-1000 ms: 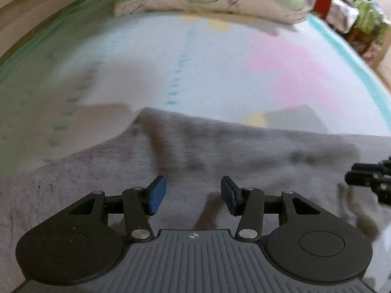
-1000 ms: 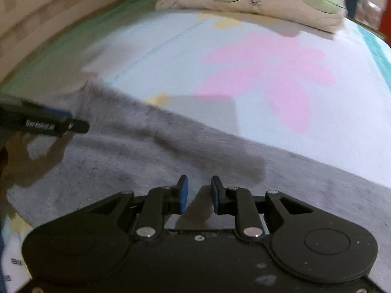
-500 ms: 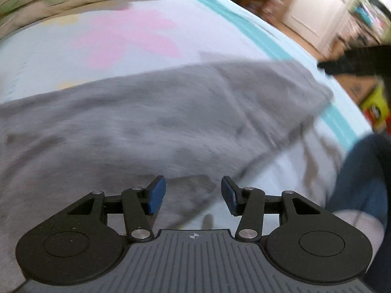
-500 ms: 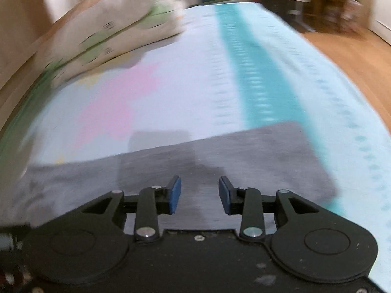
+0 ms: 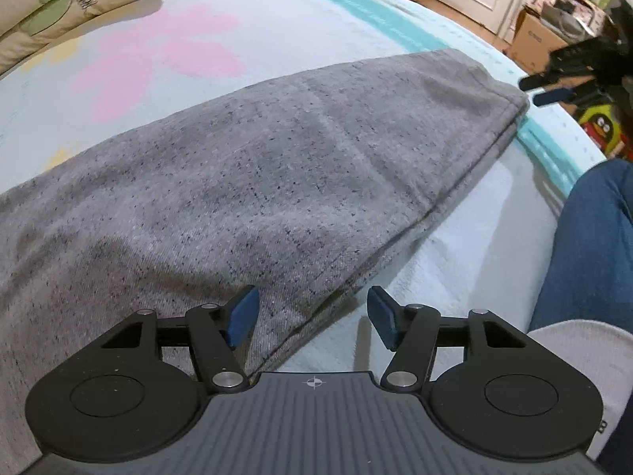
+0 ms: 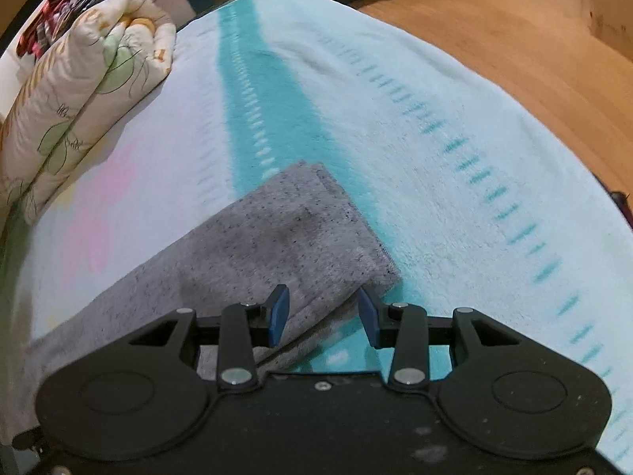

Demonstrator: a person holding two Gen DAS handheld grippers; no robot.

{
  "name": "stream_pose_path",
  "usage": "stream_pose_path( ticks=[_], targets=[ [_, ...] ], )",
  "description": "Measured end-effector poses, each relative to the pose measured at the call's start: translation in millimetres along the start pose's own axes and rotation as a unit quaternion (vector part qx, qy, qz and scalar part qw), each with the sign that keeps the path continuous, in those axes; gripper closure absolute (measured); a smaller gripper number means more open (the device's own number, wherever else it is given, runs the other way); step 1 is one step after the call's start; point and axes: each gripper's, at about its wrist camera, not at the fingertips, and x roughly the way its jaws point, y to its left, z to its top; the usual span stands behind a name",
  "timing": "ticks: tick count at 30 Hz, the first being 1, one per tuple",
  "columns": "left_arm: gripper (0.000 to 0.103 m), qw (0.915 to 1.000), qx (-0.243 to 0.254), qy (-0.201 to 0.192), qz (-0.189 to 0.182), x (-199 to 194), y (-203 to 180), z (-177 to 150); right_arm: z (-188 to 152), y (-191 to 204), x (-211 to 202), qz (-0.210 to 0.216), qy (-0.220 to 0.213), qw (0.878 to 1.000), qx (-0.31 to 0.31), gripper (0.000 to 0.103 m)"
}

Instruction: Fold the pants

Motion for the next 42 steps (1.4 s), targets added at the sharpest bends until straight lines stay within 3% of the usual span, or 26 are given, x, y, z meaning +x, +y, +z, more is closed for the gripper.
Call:
stream_pose_path(
  ticks=[7, 9, 10, 11, 18, 19, 22, 25, 30, 34, 36, 38, 42],
  targets=[
    [0.044, 0.9995, 0.027, 0.012, -0.009, 0, -4, 5, 8, 3, 17, 0.004, 0.006, 1.000, 0.012, 0.063],
    [0.044, 0.9992, 0.034, 0.016, -0.011, 0, -5, 6, 8, 4, 22, 0.006, 0.010, 1.000, 0.014, 0.076],
    [0.044, 0.9991, 0.037, 0.018, -0.014, 0, -5, 6, 9, 4, 25, 0.010, 0.013, 1.000, 0.015, 0.095],
    [0.044, 0.9989, 0.038, 0.020, -0.020, -1, -6, 7, 9, 5, 27, 0.013, 0.014, 1.000, 0.014, 0.101],
    [0.044, 0.9971, 0.046, 0.010, -0.061, -22, -10, 15, 3, 7, 9, -0.016, -0.008, 0.999, -0.032, 0.101],
    [0.044, 0.9973, 0.039, 0.006, -0.062, -22, -9, 19, 3, 2, 10, -0.016, -0.004, 1.000, -0.026, 0.099],
    [0.044, 0.9979, 0.005, -0.003, -0.065, -19, -7, 31, 3, -9, 9, -0.009, -0.018, 1.000, 0.000, 0.079],
    [0.044, 0.9954, -0.049, -0.010, -0.081, -12, -4, 44, 5, -11, 9, -0.002, -0.042, 0.999, 0.015, 0.041],
    [0.044, 0.9878, -0.125, -0.011, -0.092, 9, -2, 55, 19, -10, 22, -0.007, -0.052, 0.999, 0.002, 0.038],
    [0.044, 0.9794, -0.175, 0.036, -0.094, 36, -1, 42, 23, -16, 43, 0.012, -0.022, 1.000, 0.006, 0.037],
    [0.042, 0.9777, -0.184, 0.025, -0.098, 33, 0, 38, 22, -18, 52, 0.028, -0.005, 1.000, -0.007, 0.031],
    [0.042, 0.9739, -0.199, 0.026, -0.106, 32, 4, 35, 22, -16, 55, 0.053, 0.000, 0.998, -0.031, 0.018],
    [0.042, 0.9662, -0.229, 0.031, -0.116, 34, 13, 36, 29, -13, 67, 0.101, 0.023, 0.992, -0.077, 0.011]
  ],
)
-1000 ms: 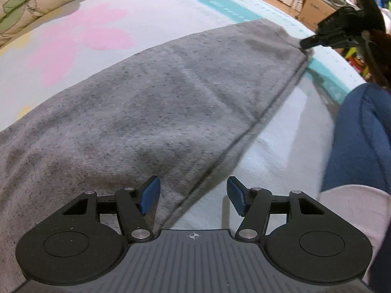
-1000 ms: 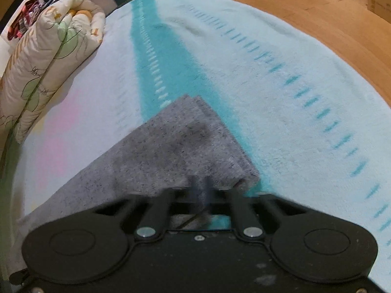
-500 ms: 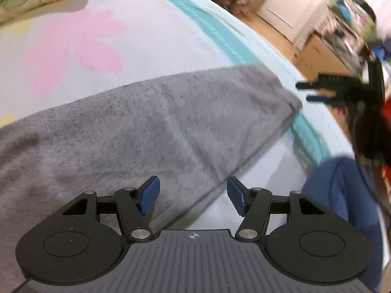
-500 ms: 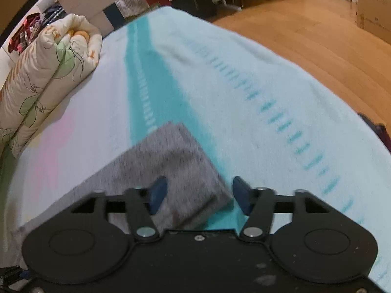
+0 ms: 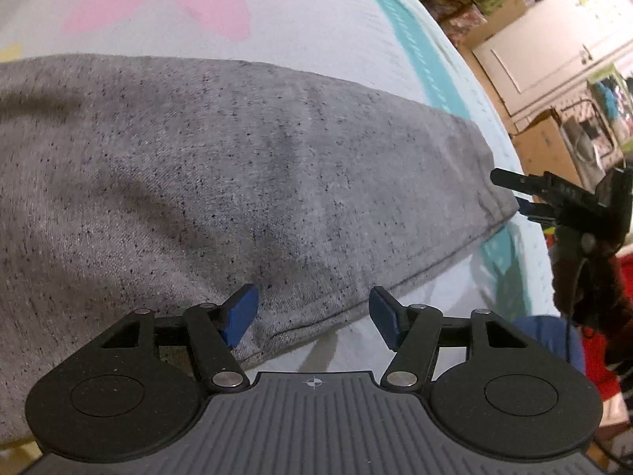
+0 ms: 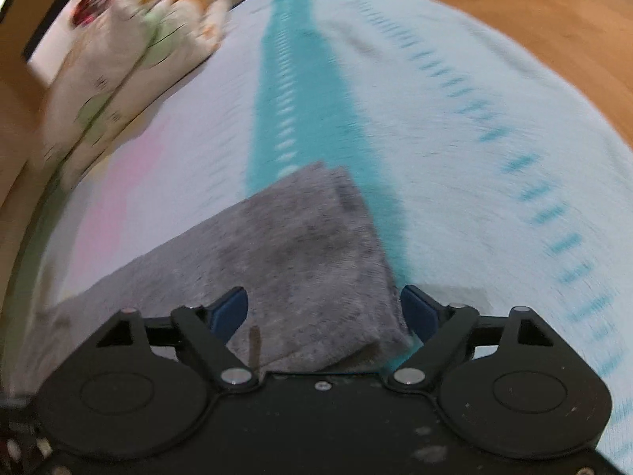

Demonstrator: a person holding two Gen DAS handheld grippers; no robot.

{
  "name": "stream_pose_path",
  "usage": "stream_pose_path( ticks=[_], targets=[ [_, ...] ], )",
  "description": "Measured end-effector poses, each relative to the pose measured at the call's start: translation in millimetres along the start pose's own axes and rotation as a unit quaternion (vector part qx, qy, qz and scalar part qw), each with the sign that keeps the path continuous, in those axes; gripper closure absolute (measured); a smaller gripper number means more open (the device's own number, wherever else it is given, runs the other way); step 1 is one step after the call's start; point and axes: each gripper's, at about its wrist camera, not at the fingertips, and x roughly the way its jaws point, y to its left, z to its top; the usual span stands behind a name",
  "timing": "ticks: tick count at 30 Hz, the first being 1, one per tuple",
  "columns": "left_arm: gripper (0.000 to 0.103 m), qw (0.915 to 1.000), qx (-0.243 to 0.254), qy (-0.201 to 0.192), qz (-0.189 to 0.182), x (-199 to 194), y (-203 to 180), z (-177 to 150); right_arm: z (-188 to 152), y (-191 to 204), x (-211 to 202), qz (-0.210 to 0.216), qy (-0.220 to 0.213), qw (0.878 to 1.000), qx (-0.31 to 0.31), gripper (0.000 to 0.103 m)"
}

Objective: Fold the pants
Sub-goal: 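Pinch the pants leg end with the right gripper and lift it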

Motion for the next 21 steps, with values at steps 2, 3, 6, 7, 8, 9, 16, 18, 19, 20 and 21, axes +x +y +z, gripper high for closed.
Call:
stream_pose_path(
  ticks=[2, 3, 6, 7, 8, 9, 16, 18, 19, 20, 21],
  targets=[
    [0.042, 1.0000, 0.003, 0.002, 0.004, -1, -1, -1, 7, 0, 6, 0.021, 0.006, 1.000, -0.013, 0.011],
    [0.042, 0.9999, 0.006, 0.002, 0.008, -1, -3, -2, 11, -2, 10, 0.036, 0.007, 0.999, -0.012, 0.011],
    [0.042, 0.9998, 0.013, 0.004, 0.017, -1, -7, -1, 19, -5, 20, 0.072, 0.002, 0.997, 0.010, 0.013],
    [0.042, 0.9998, 0.009, 0.006, 0.019, 0, -9, 1, 22, -6, 23, 0.080, -0.002, 0.997, 0.015, 0.023],
    [0.042, 0.9997, 0.003, 0.008, 0.021, -2, -10, 3, 24, -6, 25, 0.086, -0.004, 0.996, 0.020, 0.047],
    [0.042, 0.9997, -0.004, 0.010, 0.020, -1, -12, 7, 26, -6, 28, 0.084, -0.003, 0.996, 0.023, 0.063],
    [0.041, 0.9990, -0.004, -0.031, 0.032, 4, -29, 50, 26, 7, 26, 0.056, 0.000, 0.998, 0.019, 0.091],
    [0.041, 0.9967, -0.013, -0.053, 0.059, 5, -29, 63, 27, 15, 18, 0.051, -0.004, 0.999, 0.007, 0.091],
    [0.041, 0.9943, -0.015, -0.068, 0.081, 5, -29, 69, 30, 19, 14, 0.050, -0.007, 0.999, 0.002, 0.091],
    [0.041, 0.9917, -0.017, -0.081, 0.098, 5, -28, 73, 32, 22, 8, 0.052, -0.010, 0.999, -0.001, 0.091],
    [0.041, 0.9894, -0.021, -0.089, 0.112, 6, -27, 76, 33, 26, 2, 0.054, -0.014, 0.998, -0.005, 0.091]
  ],
)
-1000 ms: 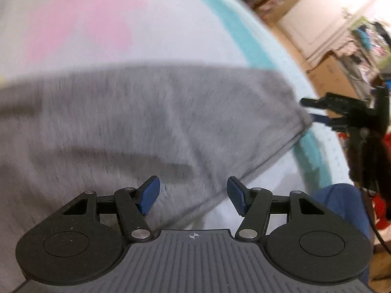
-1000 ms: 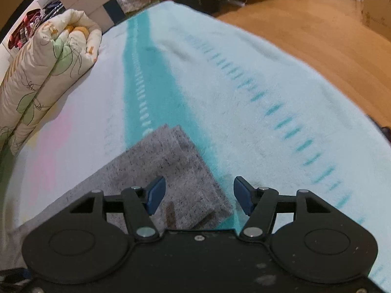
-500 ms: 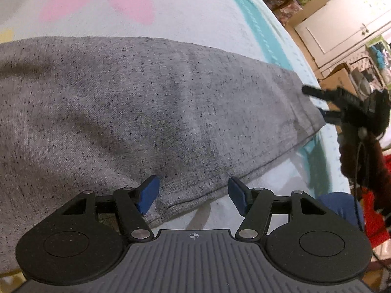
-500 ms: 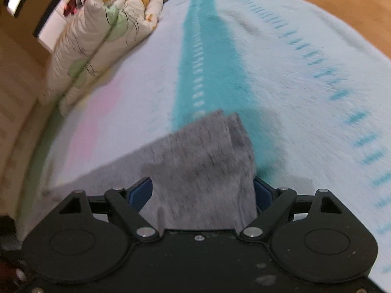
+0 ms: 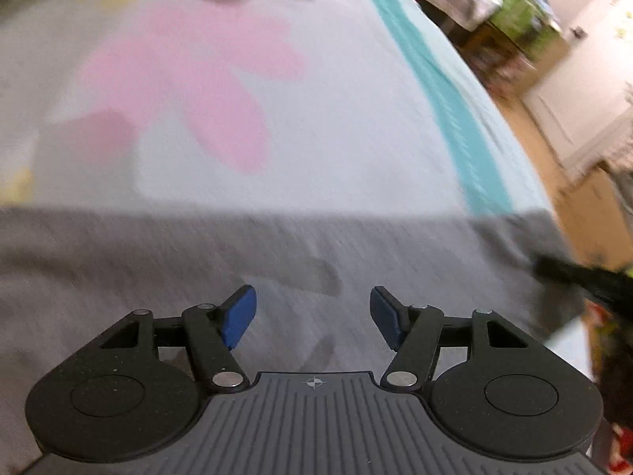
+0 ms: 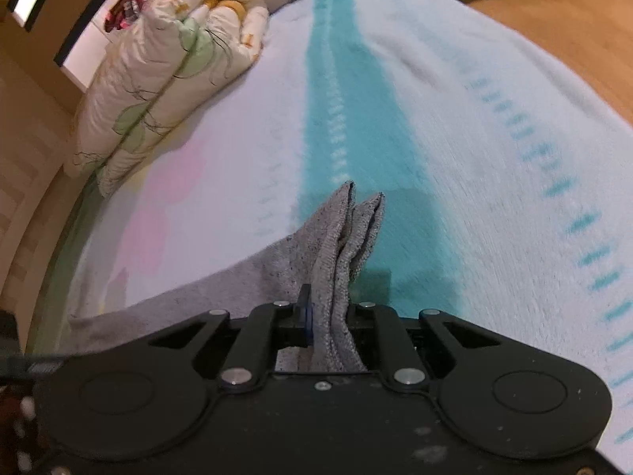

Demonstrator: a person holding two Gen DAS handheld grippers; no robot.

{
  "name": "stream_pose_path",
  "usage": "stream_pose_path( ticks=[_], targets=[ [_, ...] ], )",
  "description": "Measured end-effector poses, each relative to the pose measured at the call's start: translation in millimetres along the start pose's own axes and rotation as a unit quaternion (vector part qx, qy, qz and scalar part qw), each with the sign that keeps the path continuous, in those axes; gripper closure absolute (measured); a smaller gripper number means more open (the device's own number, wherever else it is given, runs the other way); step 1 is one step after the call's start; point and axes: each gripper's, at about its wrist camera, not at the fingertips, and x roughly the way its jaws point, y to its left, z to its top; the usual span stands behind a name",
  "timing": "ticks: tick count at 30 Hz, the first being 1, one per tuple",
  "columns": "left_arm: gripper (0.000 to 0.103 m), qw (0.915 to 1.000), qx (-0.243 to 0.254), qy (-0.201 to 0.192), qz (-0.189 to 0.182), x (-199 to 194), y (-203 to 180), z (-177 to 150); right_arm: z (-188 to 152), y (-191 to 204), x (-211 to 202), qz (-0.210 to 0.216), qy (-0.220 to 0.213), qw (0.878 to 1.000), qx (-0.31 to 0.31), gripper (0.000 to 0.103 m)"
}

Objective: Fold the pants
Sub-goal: 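Pinch the pants leg end with the right gripper and lift it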

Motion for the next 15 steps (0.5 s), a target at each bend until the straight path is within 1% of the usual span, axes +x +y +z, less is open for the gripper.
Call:
stream_pose_path(
  ticks=[1, 3, 5, 6, 7, 9, 10, 11, 13, 15],
  targets=[
    [0.041, 1.0000, -0.005, -0.001, 0.008, 2, 1, 1, 3, 5, -4, 0.003, -0.003, 1.000, -0.005, 0.091],
    [0.041, 0.9999, -0.010, 0.010, 0.009, 10, 2, 1, 7, 14, -14, 0.005, -0.008, 1.000, -0.015, 0.091],
    [0.041, 0.9993, 0.012, 0.029, 0.023, 23, -3, -4, 11, 25, -22, 0.010, -0.013, 1.000, -0.021, 0.091],
    [0.040, 0.9989, 0.029, 0.027, 0.028, 27, -6, -6, 12, 30, -27, 0.013, -0.014, 1.000, -0.023, 0.091],
    [0.036, 0.9983, 0.043, 0.026, 0.031, 29, -10, -7, 13, 36, -31, 0.014, -0.016, 0.999, -0.025, 0.091],
    [0.029, 0.9975, 0.056, 0.030, 0.031, 30, -17, -7, 16, 52, -40, 0.020, -0.021, 0.999, -0.032, 0.091],
    [0.029, 0.9972, 0.061, 0.032, 0.031, 30, -20, -6, 16, 58, -46, 0.026, -0.022, 0.999, -0.035, 0.091],
    [0.029, 0.9976, 0.057, 0.030, 0.025, 29, -17, -4, 16, 68, -51, 0.031, -0.022, 0.999, -0.038, 0.091],
    [0.030, 0.9994, 0.026, 0.021, 0.001, 18, -4, -4, 17, 90, -58, 0.039, -0.022, 0.998, -0.049, 0.091],
    [0.030, 0.9998, -0.002, 0.009, -0.016, 3, 14, -10, 15, 118, -66, 0.053, -0.020, 0.997, -0.062, 0.091]
  ],
)
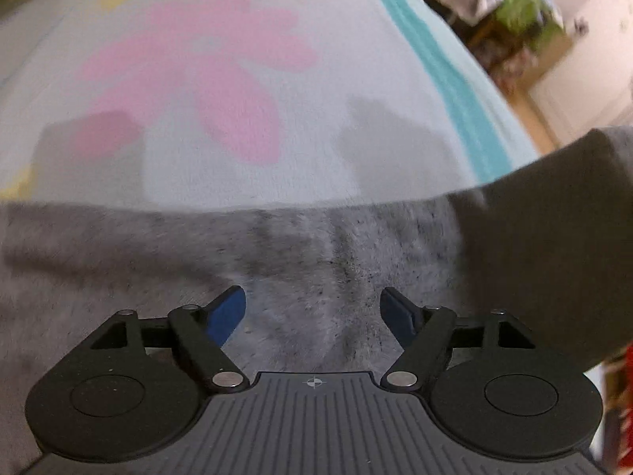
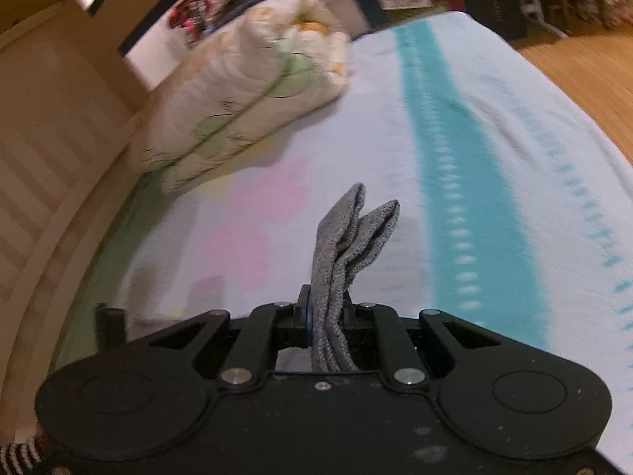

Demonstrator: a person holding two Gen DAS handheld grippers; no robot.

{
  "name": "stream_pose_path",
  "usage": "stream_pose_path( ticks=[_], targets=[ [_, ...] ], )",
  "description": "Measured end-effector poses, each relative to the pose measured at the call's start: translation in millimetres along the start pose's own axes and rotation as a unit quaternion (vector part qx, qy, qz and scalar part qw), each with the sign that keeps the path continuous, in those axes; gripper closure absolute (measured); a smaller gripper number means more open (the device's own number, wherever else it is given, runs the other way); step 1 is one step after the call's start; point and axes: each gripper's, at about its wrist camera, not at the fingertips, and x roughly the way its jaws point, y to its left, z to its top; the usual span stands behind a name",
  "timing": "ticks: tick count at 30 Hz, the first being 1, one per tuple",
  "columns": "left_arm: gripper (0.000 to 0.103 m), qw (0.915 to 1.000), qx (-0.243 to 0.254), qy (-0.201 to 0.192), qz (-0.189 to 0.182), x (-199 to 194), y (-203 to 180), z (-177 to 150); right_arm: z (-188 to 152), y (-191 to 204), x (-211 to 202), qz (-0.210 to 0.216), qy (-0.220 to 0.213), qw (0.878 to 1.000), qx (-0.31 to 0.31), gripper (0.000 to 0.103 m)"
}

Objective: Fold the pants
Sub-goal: 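Pinch the pants leg end with the right gripper and lift it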

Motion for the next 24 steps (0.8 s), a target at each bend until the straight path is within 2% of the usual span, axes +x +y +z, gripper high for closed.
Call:
stream_pose_path(
  ticks=[4, 8, 11, 16, 19, 20, 22, 24],
  targets=[
    [0.030, 0.9996, -0.018, -0.021, -0.001, -34, 36, -12, -1, 54, 5, 0.039, 0.009, 0.999, -0.008, 0.091],
    [0.030, 0.9979, -0.051, -0.039, 0.009, -63, 75, -27, -16, 117, 30, 0.068, 0.023, 0.997, -0.031, 0.090],
    [0.030, 0.9953, -0.077, -0.053, 0.029, -89, 108, -33, -38, 156, 65, 0.083, 0.039, 0.995, -0.035, 0.090],
    [0.030, 0.9889, -0.119, -0.070, 0.053, -120, 150, -44, -98, 202, 132, 0.063, 0.060, 0.994, -0.065, 0.088],
    [0.030, 0.9866, -0.130, -0.078, 0.060, -134, 162, -48, -129, 212, 165, 0.047, 0.081, 0.993, -0.067, 0.078],
    [0.030, 0.9864, -0.130, -0.080, 0.060, -137, 164, -49, -136, 213, 171, 0.047, 0.086, 0.993, -0.066, 0.063],
    [0.030, 0.9866, -0.126, -0.085, 0.059, -144, 165, -48, -146, 217, 174, 0.049, 0.087, 0.993, -0.066, 0.042],
    [0.030, 0.9873, -0.118, -0.090, 0.056, -144, 159, -42, -147, 219, 164, 0.055, 0.075, 0.993, -0.076, 0.042]
  ],
)
